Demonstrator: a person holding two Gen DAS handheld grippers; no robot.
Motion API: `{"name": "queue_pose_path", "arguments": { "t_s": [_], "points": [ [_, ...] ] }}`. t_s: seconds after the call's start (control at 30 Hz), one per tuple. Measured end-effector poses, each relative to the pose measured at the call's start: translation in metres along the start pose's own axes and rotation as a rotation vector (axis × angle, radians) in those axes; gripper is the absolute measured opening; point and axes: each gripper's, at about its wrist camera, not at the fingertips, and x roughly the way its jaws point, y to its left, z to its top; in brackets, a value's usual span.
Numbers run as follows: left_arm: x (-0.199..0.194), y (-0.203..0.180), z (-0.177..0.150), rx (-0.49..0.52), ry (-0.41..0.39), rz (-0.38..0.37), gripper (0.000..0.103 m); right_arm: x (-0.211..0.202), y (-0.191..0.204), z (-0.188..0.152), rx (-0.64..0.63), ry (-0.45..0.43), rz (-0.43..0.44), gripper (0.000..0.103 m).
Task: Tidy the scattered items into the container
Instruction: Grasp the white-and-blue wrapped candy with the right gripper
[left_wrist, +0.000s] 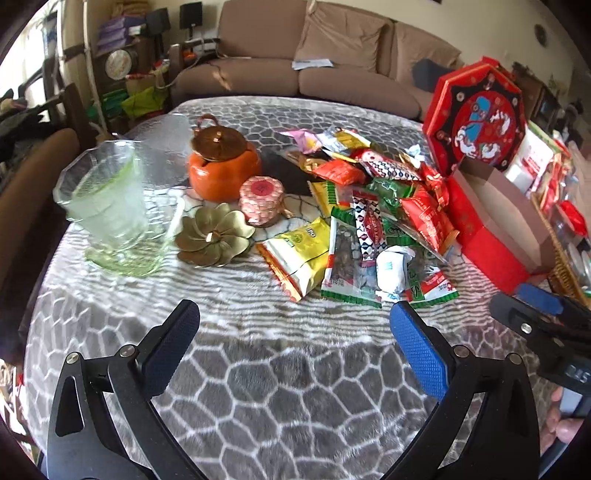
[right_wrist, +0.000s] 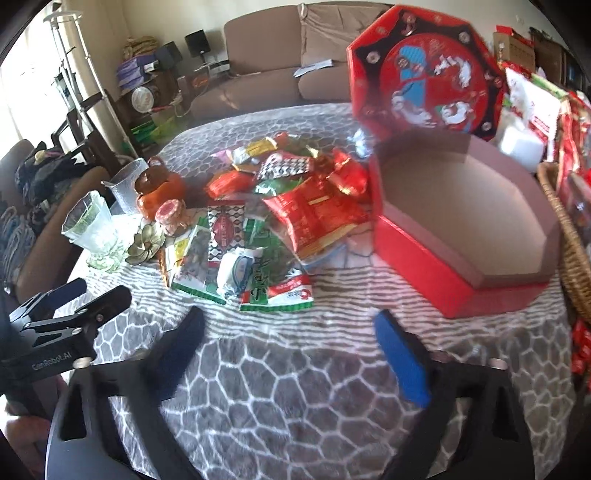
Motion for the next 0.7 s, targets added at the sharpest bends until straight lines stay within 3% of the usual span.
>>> {"name": "queue_pose_path", "arguments": {
  "t_s": [0.3, 0.47, 0.5, 0.57, 0.7],
  "points": [
    [0.029, 0.016, 0.007, -0.029, 0.011, -0.033, 0.103, 0.07, 0.024, 0.008, 0.006, 0.062, 0.063, 0.072],
    [0.04, 0.023, 0.005, -0.04, 0.014, -0.018, 0.103, 0.092, 0.041, 0.015, -0.042, 0.058, 0.029, 0.071],
    [0.042, 0.024, 0.005, -0.048, 0.02, -0.018, 0.103, 0.096, 0.044, 0.016, -0.056, 0.058, 0.019, 0.069],
    [0.046, 0.027, 0.004, -0.069, 0.03, -0.032, 0.103, 0.099, 0.046, 0.016, -0.077, 0.051, -0.001, 0.051],
    [0.049, 0.026, 0.005, -0.085, 0.035, -0.047, 0.103, 0.095, 0.048, 0.015, -0.099, 0.034, 0.026, 0.029]
  ]
}}
